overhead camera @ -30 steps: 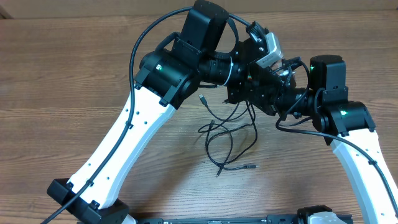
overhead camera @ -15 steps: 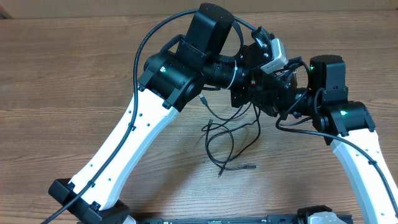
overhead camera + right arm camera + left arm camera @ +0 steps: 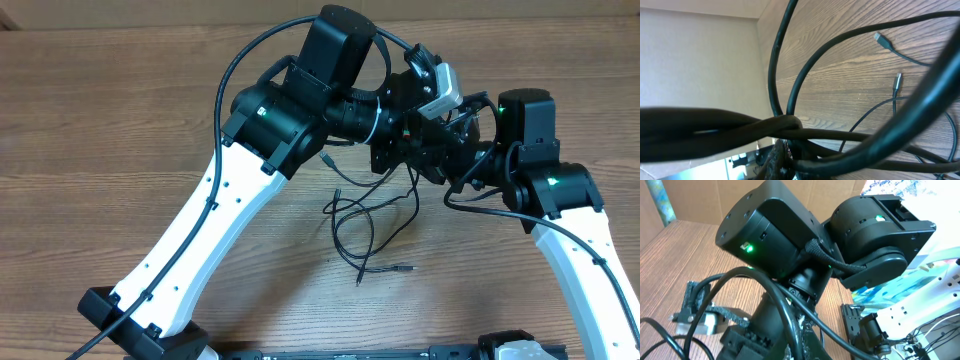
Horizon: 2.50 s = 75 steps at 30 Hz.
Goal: Untangle cables
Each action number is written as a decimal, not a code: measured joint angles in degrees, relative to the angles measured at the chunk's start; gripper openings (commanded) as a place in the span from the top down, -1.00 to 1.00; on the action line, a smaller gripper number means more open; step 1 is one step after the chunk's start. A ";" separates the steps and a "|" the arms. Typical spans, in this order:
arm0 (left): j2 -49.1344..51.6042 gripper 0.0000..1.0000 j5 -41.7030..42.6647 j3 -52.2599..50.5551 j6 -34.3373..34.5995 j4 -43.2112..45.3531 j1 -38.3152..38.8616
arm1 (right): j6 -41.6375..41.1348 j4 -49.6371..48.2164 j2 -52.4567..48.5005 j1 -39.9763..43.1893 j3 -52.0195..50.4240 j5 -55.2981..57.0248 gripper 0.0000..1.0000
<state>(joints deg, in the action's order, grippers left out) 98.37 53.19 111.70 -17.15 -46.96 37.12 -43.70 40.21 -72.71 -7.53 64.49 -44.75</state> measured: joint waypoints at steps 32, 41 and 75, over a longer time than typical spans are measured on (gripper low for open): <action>0.00 0.92 -47.91 0.02 24.06 -7.48 -7.76 | 15.45 -6.05 -0.07 12.41 0.00 -34.99 0.92; 0.00 0.92 -43.65 0.02 17.66 -7.15 -7.76 | 16.87 6.51 -0.07 12.39 0.22 -15.58 0.02; -0.02 0.92 12.17 0.02 -5.33 -6.25 -7.56 | 35.52 2.75 -0.07 12.39 0.11 -15.32 -0.86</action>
<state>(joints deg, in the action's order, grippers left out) 98.35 65.36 111.72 -22.48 -53.21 29.56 -8.19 42.96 -72.77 4.86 64.60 -60.07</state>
